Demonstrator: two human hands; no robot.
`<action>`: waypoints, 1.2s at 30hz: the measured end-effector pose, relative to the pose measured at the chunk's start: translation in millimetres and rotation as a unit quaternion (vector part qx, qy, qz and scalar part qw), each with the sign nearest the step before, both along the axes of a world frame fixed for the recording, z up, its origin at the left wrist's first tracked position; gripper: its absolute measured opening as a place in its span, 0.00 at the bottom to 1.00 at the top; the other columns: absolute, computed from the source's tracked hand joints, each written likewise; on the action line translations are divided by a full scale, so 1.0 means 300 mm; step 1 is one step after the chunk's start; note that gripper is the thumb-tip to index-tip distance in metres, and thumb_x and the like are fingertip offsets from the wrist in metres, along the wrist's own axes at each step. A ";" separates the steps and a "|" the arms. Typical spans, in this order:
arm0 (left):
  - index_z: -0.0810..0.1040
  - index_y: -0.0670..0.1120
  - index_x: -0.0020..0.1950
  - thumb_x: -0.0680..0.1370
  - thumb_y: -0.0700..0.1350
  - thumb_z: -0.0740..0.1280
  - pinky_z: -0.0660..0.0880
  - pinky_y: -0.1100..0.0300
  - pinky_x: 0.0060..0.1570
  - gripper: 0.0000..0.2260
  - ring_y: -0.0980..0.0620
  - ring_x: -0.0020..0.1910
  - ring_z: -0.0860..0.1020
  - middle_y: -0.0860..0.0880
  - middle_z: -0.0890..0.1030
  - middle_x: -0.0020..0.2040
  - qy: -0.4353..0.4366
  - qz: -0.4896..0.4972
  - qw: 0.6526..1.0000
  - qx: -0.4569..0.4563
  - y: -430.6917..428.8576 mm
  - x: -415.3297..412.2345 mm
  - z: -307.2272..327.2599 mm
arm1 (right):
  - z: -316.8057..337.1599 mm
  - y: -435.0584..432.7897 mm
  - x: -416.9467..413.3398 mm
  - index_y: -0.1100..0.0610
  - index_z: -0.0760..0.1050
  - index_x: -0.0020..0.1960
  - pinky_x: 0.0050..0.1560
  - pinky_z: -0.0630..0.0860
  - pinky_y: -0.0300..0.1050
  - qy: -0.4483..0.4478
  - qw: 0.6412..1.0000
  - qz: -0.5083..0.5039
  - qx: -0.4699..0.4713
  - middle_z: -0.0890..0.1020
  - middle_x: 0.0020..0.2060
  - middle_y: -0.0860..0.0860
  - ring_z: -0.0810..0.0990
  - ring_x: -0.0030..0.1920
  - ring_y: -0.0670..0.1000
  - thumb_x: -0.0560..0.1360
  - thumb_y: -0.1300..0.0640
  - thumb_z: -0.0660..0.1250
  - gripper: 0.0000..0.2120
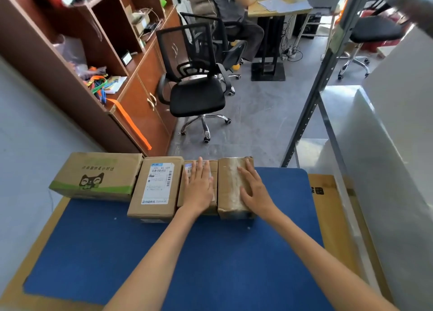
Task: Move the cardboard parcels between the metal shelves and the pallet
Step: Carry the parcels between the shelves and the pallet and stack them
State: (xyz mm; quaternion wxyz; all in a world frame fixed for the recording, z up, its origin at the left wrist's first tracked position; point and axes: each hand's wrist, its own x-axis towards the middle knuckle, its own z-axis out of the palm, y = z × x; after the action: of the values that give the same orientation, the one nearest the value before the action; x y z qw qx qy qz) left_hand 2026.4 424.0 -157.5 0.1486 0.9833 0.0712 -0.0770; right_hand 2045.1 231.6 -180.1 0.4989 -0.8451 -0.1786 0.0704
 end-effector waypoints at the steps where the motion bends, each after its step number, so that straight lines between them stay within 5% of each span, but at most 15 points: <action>1: 0.42 0.47 0.79 0.84 0.48 0.46 0.32 0.50 0.73 0.24 0.50 0.77 0.36 0.48 0.38 0.79 0.005 0.000 1.000 -0.005 -0.001 0.001 0.005 | -0.007 0.002 0.002 0.55 0.62 0.74 0.76 0.50 0.54 -0.010 1.000 0.003 -0.009 0.50 0.77 0.50 0.47 0.77 0.47 0.75 0.62 0.60 0.27; 8: 0.43 0.51 0.79 0.84 0.50 0.51 0.36 0.43 0.73 0.27 0.50 0.76 0.33 0.49 0.35 0.78 0.025 -0.045 0.999 -0.017 0.019 -0.012 0.095 | 0.034 -0.027 -0.002 0.51 0.65 0.72 0.72 0.54 0.64 0.005 0.997 -0.031 -0.065 0.53 0.77 0.49 0.49 0.76 0.54 0.77 0.60 0.62 0.24; 18: 0.57 0.47 0.77 0.81 0.45 0.60 0.50 0.44 0.75 0.25 0.44 0.78 0.51 0.45 0.58 0.78 -0.123 -0.179 0.972 -0.092 -0.047 -0.044 0.215 | 0.254 -0.175 -0.274 0.54 0.68 0.69 0.73 0.58 0.49 -0.031 0.984 -0.160 -0.071 0.71 0.67 0.49 0.62 0.72 0.49 0.78 0.60 0.62 0.19; 22: 0.63 0.44 0.75 0.79 0.41 0.63 0.58 0.43 0.73 0.24 0.40 0.74 0.60 0.41 0.65 0.74 -0.163 -0.314 0.926 -0.134 -0.147 -0.108 0.259 | 0.354 -0.224 -0.481 0.56 0.72 0.66 0.69 0.59 0.37 -0.054 0.964 -0.231 -0.124 0.74 0.63 0.48 0.66 0.66 0.44 0.78 0.61 0.63 0.16; 26: 0.63 0.44 0.75 0.80 0.42 0.63 0.59 0.42 0.72 0.24 0.41 0.74 0.60 0.42 0.65 0.74 -0.171 -0.413 0.875 -0.183 -0.266 -0.233 0.300 | 0.413 -0.249 -0.736 0.59 0.77 0.60 0.62 0.60 0.31 -0.069 0.924 -0.344 -0.155 0.78 0.59 0.53 0.72 0.63 0.50 0.77 0.64 0.63 0.13; 30: 0.61 0.46 0.76 0.81 0.44 0.61 0.56 0.44 0.74 0.23 0.44 0.76 0.57 0.45 0.64 0.75 -0.166 -0.502 0.825 -0.201 -0.423 -0.414 0.330 | 0.467 -0.281 -1.044 0.56 0.77 0.60 0.65 0.63 0.40 -0.065 0.876 -0.446 -0.170 0.78 0.58 0.51 0.71 0.64 0.51 0.78 0.62 0.62 0.12; 36: 0.58 0.47 0.77 0.82 0.46 0.58 0.53 0.44 0.75 0.24 0.45 0.77 0.53 0.46 0.60 0.77 -0.110 -0.646 0.718 -0.235 -0.672 -0.825 0.401 | 0.527 -0.302 -1.609 0.55 0.76 0.61 0.61 0.65 0.40 -0.042 0.767 -0.619 -0.166 0.78 0.59 0.52 0.72 0.63 0.51 0.79 0.60 0.61 0.12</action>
State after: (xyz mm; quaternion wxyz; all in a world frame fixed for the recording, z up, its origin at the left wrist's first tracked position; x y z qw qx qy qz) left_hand 1778.7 222.3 -37.3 0.2959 0.7252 -0.6188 -0.0601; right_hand 1562.5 140.9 -21.9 0.2785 -0.8441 0.3766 -0.2610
